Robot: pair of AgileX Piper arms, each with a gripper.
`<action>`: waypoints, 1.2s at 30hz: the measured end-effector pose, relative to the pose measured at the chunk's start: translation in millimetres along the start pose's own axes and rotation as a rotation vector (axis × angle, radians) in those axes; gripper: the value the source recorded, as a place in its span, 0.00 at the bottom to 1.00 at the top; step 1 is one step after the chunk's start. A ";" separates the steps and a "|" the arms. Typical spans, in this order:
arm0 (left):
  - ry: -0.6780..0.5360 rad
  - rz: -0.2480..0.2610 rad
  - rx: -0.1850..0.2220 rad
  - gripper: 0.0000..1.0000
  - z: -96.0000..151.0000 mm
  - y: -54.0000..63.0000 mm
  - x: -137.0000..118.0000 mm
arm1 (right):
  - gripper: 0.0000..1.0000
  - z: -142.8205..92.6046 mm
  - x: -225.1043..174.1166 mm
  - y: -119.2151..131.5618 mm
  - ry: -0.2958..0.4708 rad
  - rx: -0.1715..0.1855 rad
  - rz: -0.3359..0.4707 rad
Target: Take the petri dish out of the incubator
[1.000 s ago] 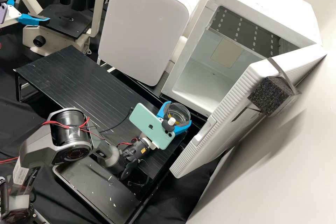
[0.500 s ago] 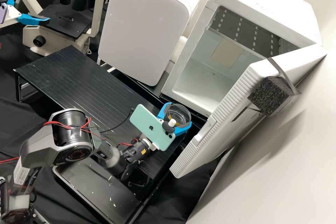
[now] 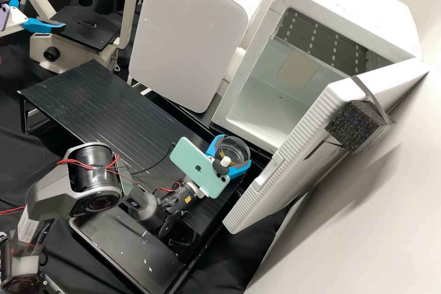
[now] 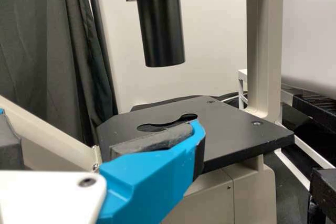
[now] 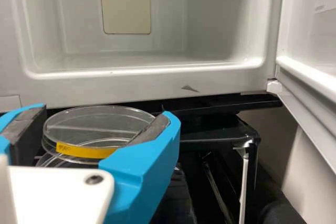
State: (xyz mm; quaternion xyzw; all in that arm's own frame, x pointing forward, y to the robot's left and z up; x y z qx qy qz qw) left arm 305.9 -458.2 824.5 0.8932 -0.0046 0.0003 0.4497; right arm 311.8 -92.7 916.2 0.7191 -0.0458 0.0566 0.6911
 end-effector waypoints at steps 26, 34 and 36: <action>0.000 0.000 0.000 1.00 0.0 0.0 0.0 | 1.00 -2.6 -7.3 -2.0 -0.001 -0.004 -0.019; 0.000 0.000 0.000 1.00 0.0 0.0 0.0 | 1.00 -2.6 -7.3 -2.0 -0.001 -0.004 -0.019; 0.000 0.000 0.000 1.00 0.0 0.0 0.0 | 1.00 -2.6 -7.3 -2.0 -0.001 -0.004 -0.019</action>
